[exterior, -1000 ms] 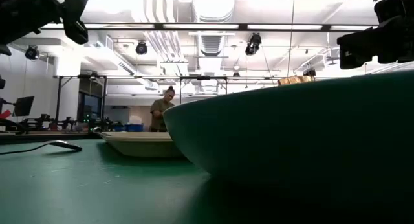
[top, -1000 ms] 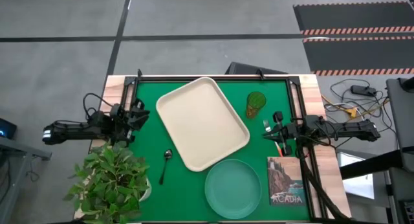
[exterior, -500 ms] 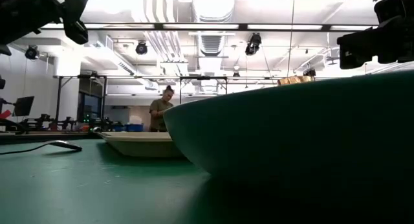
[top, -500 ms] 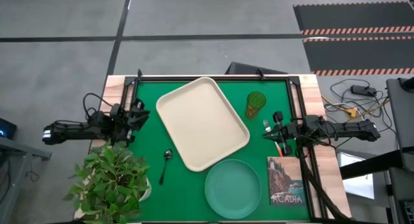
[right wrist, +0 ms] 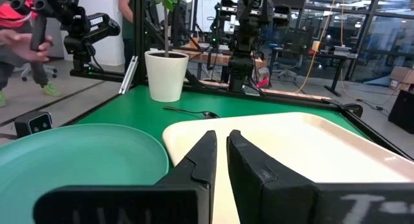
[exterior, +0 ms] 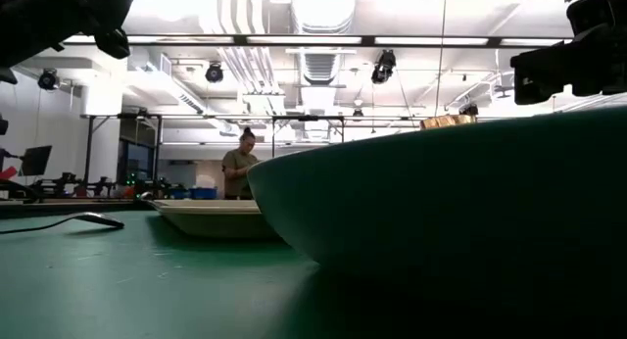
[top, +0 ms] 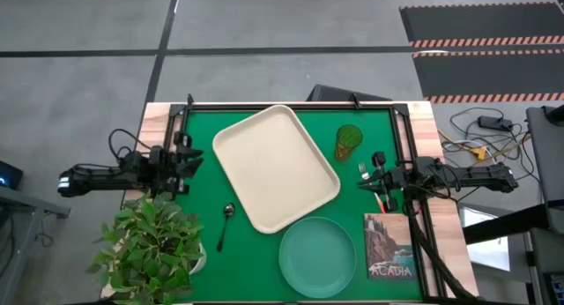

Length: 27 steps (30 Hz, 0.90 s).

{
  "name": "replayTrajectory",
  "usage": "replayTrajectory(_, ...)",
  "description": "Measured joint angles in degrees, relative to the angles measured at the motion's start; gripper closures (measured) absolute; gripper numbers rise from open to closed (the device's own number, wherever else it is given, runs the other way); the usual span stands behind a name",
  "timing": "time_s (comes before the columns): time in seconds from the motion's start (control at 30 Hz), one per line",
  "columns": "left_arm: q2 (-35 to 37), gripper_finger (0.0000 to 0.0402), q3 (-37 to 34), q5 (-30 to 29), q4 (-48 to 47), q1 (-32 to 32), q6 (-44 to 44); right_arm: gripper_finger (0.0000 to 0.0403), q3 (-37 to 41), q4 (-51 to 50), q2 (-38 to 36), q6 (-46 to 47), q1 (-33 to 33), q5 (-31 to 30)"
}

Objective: Pick and place plate/cup/fork/spoon on tray
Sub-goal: Put the black spoon on the top left of the white tray

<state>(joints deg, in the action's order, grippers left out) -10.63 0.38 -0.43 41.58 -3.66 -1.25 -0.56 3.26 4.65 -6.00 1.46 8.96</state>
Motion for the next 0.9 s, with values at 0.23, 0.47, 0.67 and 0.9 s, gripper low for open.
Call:
replayTrajectory(0.23, 0.0, 0.0320, 0.0, 0.0, 0.9, 0.0, -5.2, 0.0376, 0.0, 0.1, 0.0, -1.4, 0.0, 0.0)
replayTrajectory(0.47, 0.0, 0.0320, 0.0, 0.0, 1.2, 0.0, -5.2, 0.0376, 0.0, 0.8, 0.0, 3.4, 0.0, 0.0)
replayTrajectory(0.67, 0.0, 0.0320, 0.0, 0.3, 1.2, 0.0, -4.0, 0.0376, 0.0, 2.0, 0.0, 10.9, 0.0, 0.0)
replayTrajectory(0.9, -4.0, 0.0320, 4.2, -7.5, -10.2, 0.0, 13.0, 0.0376, 0.0, 8.2, 0.0, 11.8, 0.0, -2.2)
